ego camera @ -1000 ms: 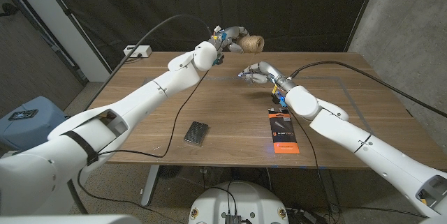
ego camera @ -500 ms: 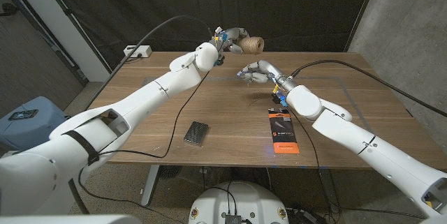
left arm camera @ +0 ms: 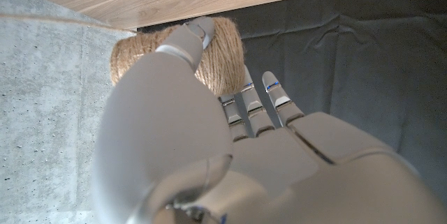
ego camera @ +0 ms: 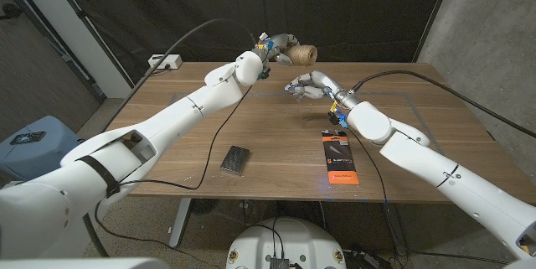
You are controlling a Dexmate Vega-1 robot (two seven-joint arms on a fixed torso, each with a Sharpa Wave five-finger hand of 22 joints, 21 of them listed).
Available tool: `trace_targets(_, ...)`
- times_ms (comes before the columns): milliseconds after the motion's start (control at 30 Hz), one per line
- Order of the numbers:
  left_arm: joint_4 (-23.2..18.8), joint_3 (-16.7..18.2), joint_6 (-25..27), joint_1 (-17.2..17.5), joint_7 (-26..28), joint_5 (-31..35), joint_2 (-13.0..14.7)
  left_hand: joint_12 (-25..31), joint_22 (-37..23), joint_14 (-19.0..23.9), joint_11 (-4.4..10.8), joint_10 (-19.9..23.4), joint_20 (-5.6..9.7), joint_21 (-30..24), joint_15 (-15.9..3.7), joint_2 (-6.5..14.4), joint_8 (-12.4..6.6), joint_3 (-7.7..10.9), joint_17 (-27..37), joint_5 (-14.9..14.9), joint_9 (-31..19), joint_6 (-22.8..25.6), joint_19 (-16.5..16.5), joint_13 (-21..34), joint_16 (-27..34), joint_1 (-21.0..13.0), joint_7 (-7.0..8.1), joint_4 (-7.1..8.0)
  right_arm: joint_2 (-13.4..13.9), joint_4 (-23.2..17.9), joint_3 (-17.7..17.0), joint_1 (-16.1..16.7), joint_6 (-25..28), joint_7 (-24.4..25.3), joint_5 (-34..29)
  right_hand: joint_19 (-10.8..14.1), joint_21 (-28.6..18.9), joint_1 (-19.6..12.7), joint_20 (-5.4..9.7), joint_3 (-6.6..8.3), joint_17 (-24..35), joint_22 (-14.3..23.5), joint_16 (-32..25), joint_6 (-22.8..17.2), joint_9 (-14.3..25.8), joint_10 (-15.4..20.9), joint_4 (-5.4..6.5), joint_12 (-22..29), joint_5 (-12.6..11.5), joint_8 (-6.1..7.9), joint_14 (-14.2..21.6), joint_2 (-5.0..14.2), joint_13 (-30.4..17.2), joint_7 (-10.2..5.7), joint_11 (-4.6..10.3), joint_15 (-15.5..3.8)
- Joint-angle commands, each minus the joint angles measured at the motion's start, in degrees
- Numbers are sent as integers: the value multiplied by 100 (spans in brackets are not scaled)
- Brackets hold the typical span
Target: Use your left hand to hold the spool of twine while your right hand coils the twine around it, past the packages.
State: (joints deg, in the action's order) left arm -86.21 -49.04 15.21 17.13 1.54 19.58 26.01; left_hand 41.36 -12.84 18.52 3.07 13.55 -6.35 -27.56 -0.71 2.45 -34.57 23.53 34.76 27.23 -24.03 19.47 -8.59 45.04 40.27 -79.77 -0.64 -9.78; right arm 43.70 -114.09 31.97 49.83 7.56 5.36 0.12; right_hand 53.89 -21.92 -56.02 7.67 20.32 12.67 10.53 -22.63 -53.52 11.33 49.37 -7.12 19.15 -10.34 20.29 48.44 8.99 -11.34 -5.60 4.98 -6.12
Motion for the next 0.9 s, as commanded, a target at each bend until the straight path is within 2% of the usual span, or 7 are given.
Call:
trace_targets(33, 145, -61, -130, -62, -67, -6, -20, 16, -15, 28, -221, 398, 25, -36, 7, 270, -43, 23, 15, 42, -21, 352, 0, 188, 23, 137, -285, 50, 119, -94, -166, 76, -255, -119, 174, 43, -35, 9, 299, 25, 25, 31, 30, -67, 19, 86, -9, -32, 18, -17, 79, 38, -9, 25, 12, -622)
trace_targets(533, 282, -135, -200, -97, -97, 52, -51, 2, -15, 27, -209, 405, 38, -57, -8, 272, -33, 11, 15, 60, -30, 357, 2, 188, 27, 159, -258, 63, 126, -42, -294, 68, -622, -149, 212, 58, -59, 1, 301, 37, 57, 34, 30, -91, 22, 124, -26, -61, 14, -36, 119, 42, -13, 30, 19, -639)
trace_targets(900, 224, -187, -48, -55, -57, 150, -91, -4, -16, 24, -212, 415, 39, -69, -9, 272, -34, 7, 19, 70, -37, 372, 6, 191, 34, 152, -257, 56, 52, 24, -358, 87, -815, -121, 267, 73, -79, 5, 303, 42, 71, 36, 38, -107, 25, 152, -31, -83, 13, -51, 141, 42, -17, 31, 14, -633)
